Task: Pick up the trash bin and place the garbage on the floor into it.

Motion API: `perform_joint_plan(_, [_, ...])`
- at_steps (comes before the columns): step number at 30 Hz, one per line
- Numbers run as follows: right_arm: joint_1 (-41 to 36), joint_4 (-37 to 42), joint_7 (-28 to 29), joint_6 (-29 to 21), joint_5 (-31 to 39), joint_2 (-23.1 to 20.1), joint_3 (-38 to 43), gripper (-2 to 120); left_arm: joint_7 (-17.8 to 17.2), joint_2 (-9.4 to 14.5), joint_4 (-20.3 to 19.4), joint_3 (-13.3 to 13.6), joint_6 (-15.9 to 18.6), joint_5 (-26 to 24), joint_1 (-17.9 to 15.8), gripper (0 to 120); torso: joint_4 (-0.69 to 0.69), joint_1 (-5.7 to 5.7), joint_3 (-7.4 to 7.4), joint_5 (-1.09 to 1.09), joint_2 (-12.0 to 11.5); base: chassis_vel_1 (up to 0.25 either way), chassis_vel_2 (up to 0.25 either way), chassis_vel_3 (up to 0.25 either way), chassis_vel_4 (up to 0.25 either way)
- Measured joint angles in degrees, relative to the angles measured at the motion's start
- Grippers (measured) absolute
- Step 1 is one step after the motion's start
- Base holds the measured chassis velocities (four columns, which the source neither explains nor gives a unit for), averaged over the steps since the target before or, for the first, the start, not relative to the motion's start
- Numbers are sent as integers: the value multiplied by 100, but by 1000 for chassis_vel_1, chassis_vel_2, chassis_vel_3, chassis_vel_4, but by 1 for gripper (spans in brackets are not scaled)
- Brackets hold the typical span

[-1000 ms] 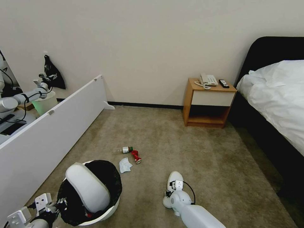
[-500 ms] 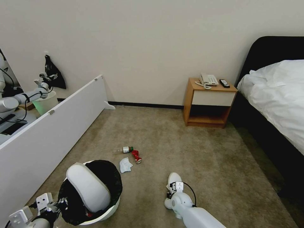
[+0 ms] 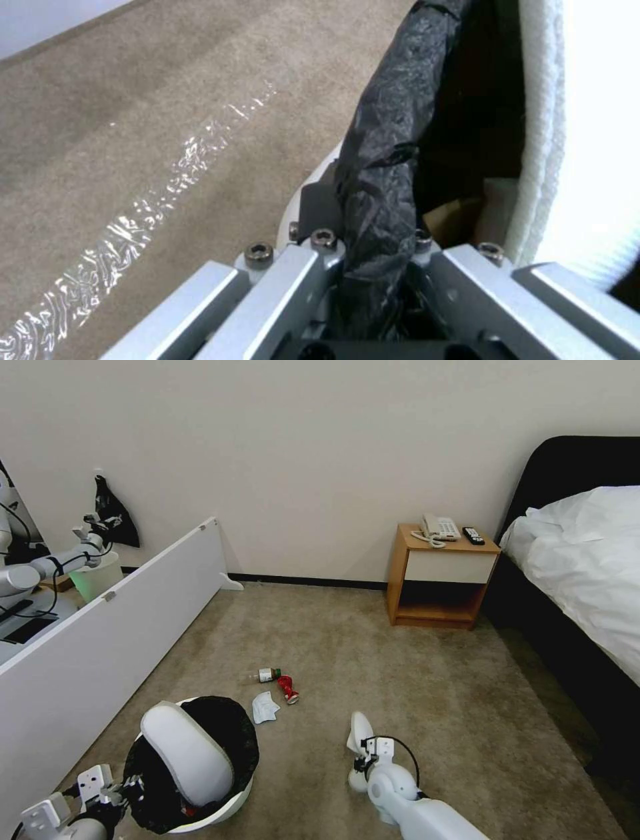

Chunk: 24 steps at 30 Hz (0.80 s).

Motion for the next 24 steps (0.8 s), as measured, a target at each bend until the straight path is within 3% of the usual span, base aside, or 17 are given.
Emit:
perform_joint_plan(5, [120, 753, -70, 215, -187, -473, 102, 6, 0, -41, -151, -20, 0, 5, 75, 2, 3, 0, 0, 1, 0, 0, 0, 0, 0])
perform_joint_plan(13, [159, 1605, -157, 372, -317, -827, 210, 6, -3, -36, -246, -24, 0, -24, 133, 2, 0, 0, 0, 1, 0, 0, 0, 0, 0])
perform_joint_plan(18, [344, 2547, -820, 1020, -397, -1173, 318, 6, -12, -3, -315, -24, 0, -72, 165, 2, 1, 0, 0, 0, 1, 0, 0, 0, 0])
perform_joint_plan(24, [860, 3116, -1593, 1723, -380, -1418, 109, 6, -24, 2, -366, 53, 1, -75, 170, 2, 1, 0, 0, 0, 1, 0, 0, 0, 0])
